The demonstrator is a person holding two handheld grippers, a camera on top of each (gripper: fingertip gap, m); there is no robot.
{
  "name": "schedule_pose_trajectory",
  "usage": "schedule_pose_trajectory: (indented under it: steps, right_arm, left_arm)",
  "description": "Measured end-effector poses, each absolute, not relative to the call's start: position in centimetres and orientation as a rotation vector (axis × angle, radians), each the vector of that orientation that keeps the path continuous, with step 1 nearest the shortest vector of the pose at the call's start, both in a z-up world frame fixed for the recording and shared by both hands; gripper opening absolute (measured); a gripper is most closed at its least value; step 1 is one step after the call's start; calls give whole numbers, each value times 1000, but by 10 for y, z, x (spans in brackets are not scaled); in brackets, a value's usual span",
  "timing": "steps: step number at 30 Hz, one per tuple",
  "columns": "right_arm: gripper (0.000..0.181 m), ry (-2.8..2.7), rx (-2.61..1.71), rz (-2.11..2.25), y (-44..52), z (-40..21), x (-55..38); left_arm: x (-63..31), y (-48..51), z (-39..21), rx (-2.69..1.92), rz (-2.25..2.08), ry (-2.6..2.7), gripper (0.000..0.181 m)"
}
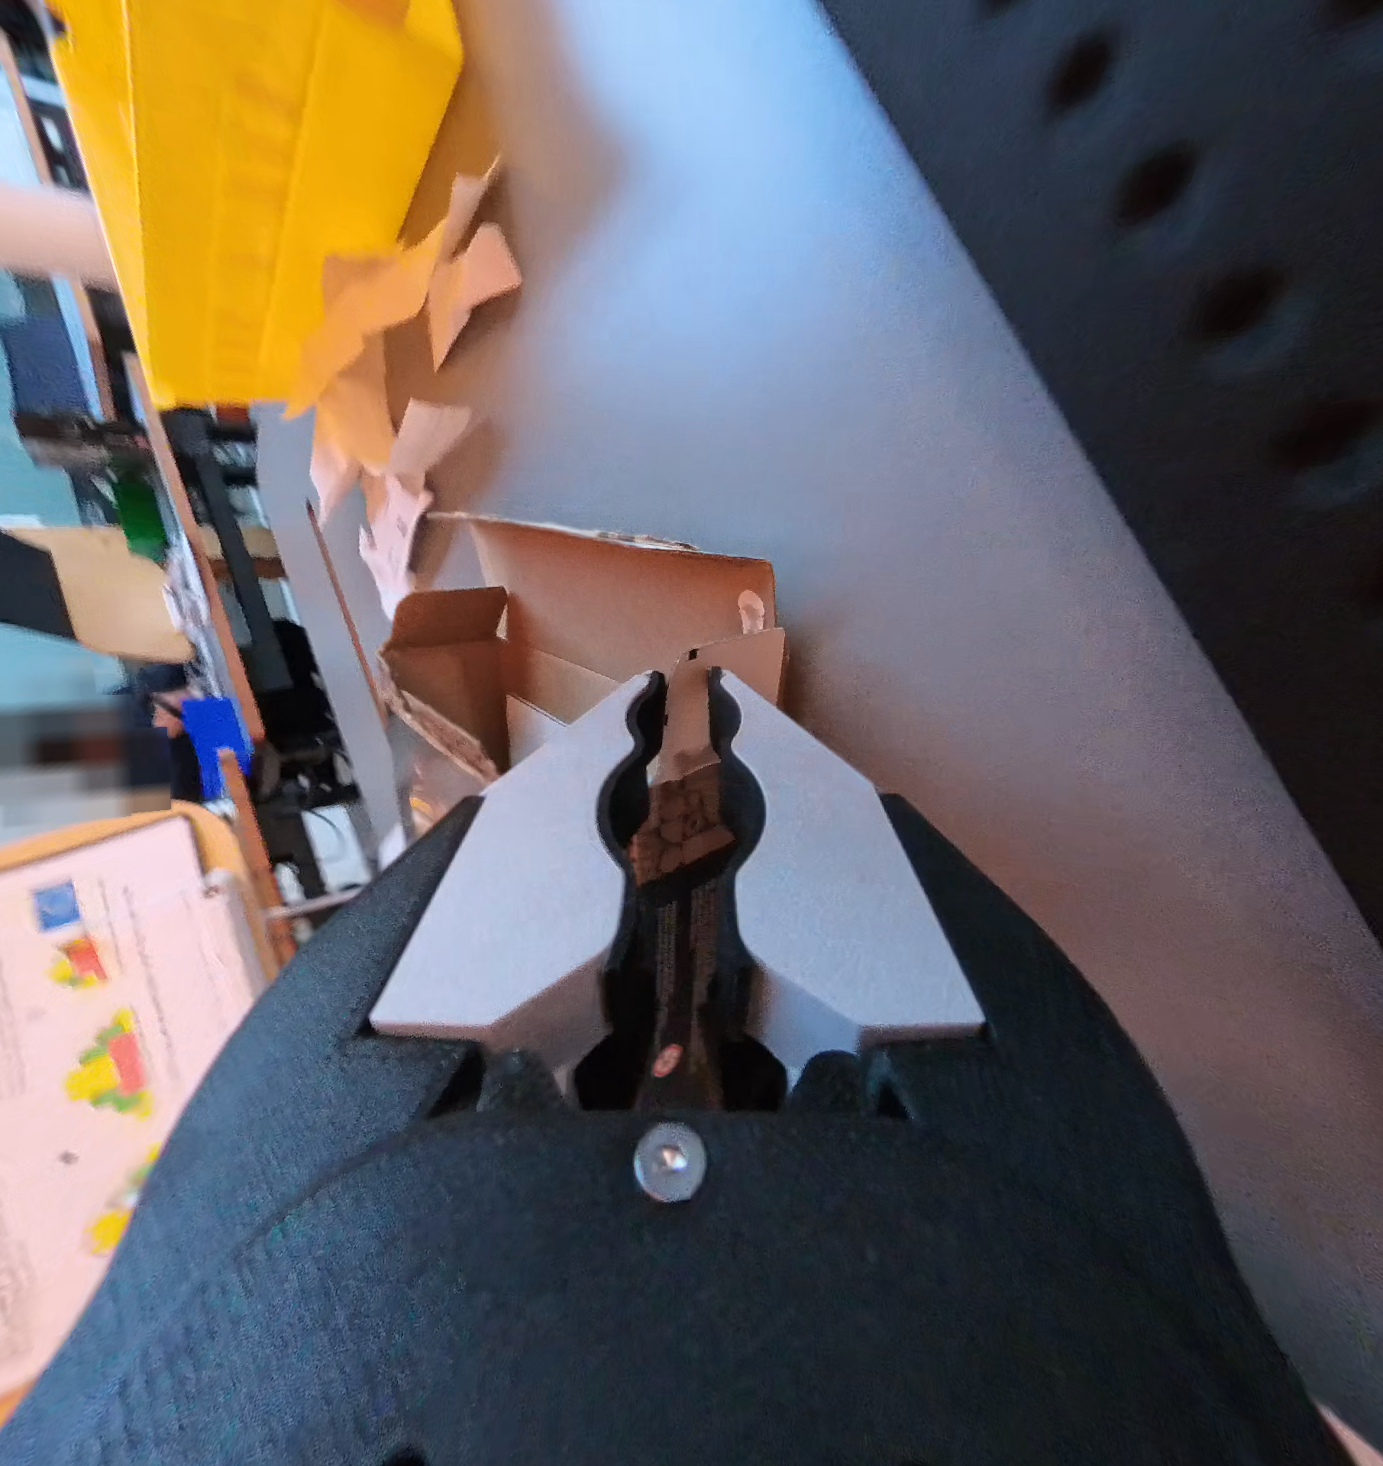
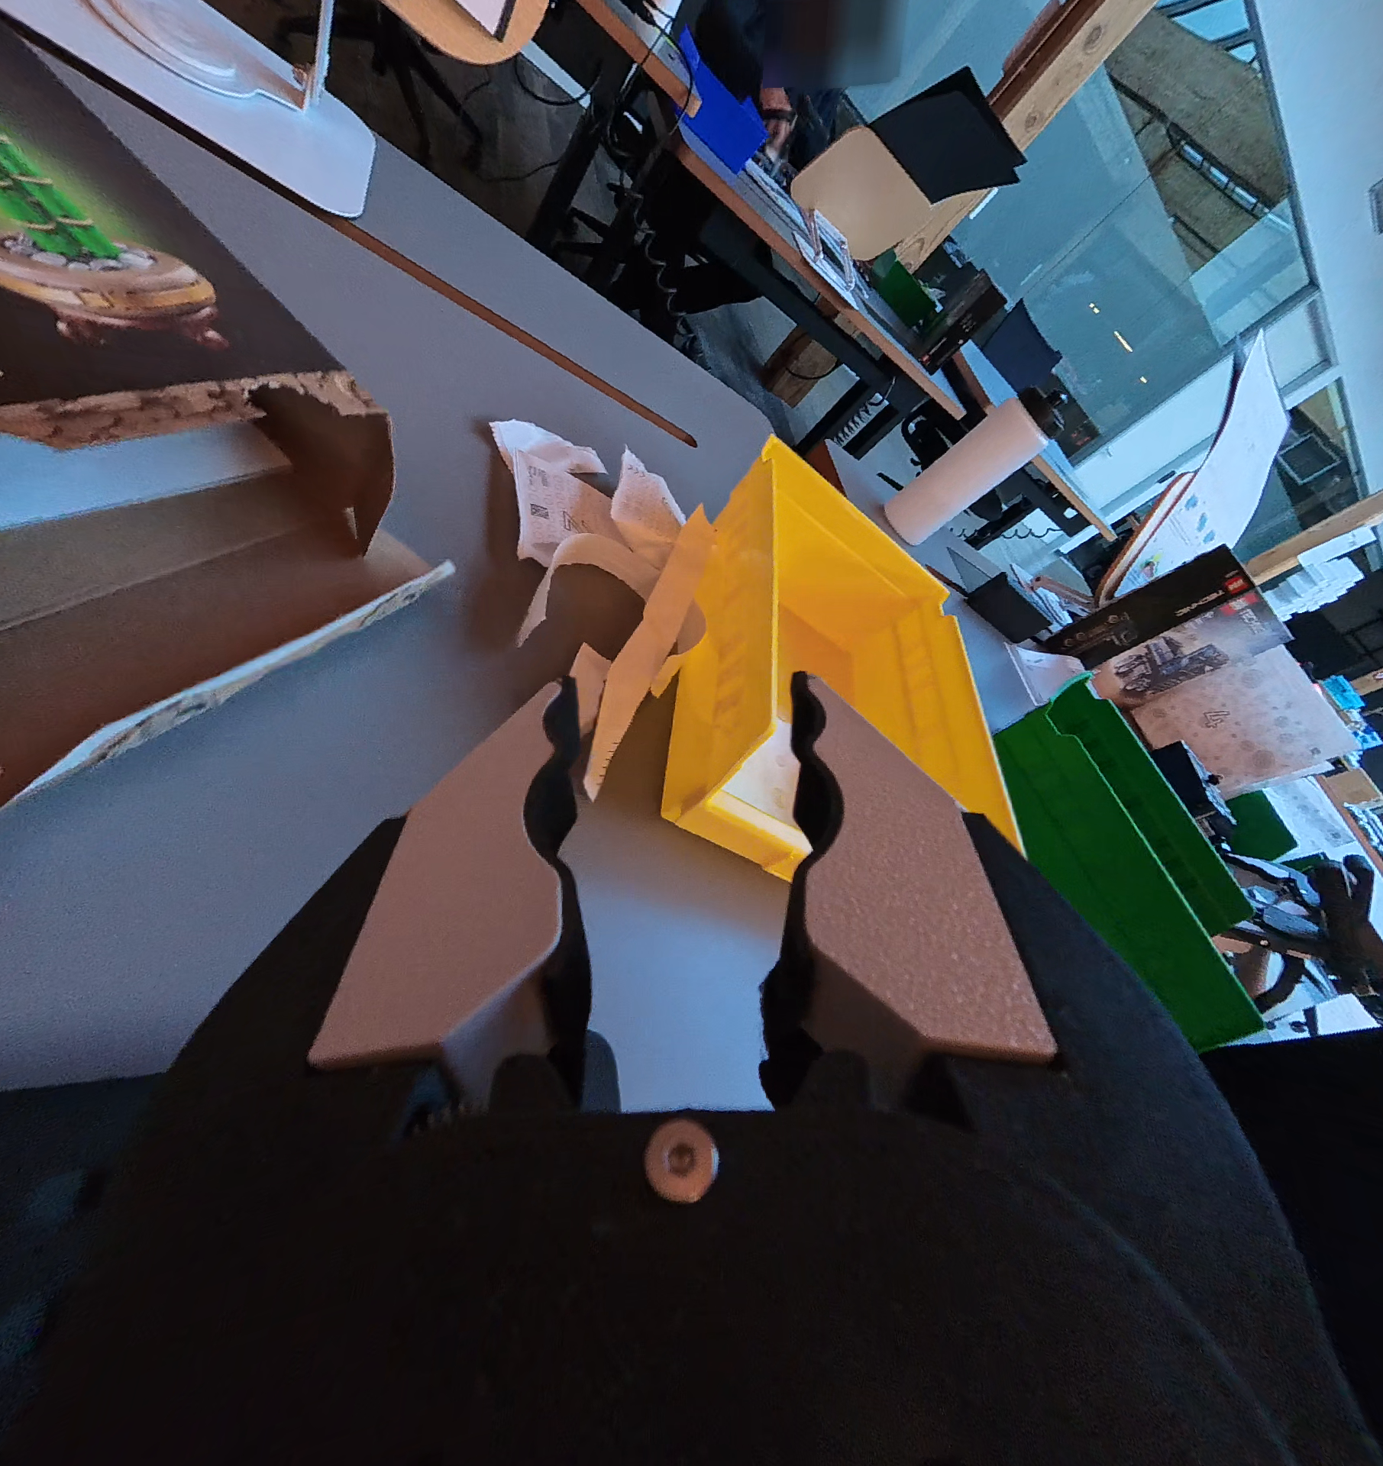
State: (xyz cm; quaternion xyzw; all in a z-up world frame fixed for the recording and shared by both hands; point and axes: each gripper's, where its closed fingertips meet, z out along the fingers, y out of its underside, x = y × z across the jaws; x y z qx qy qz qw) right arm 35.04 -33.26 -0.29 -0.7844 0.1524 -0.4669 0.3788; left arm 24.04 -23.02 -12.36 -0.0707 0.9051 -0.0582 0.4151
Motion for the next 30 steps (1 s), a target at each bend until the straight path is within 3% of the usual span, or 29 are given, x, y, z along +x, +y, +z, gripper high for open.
schedule_pose_trajectory:
  steps: [2,5,7,9,14,18,22,26,30]
  right_arm:
    - [55,394,-2009,-1164,-330,-7,349]
    - [60,410,-2009,-1101,-327,-14,346]
    - [67,430,-1977,-1053,-327,-14,342]
    - [78,446,-1895,-1031,-325,-3,335]
    - [95,275,-1807,-867,-287,13,277]
    - [90,-241,-1858,-458,-233,-20,143]
    - [85,-680,-1883,-307,-205,-63,32]
    - [59,-884,-1826,-583,-179,-77,22]
    - [55,-973,-1835,-562,-161,-97,16]
  left_arm:
    - [242,-226,-123,-344,-231,2287,11]
    - [239,-221,-116,-586,-342,2281,51]
    - [232,-214,-102,-738,-387,2223,65]
    - [224,-199,-77,-862,-420,2084,62]
    - [172,-135,-26,-1102,-341,1827,82]
    - [81,-77,1,-1347,-482,1627,73]
    - [-19,-20,5,-1406,-307,1471,66]
    - [-70,-17,-20,-1410,-268,1499,65]
    - [-86,-25,-54,-1386,-246,1605,69]
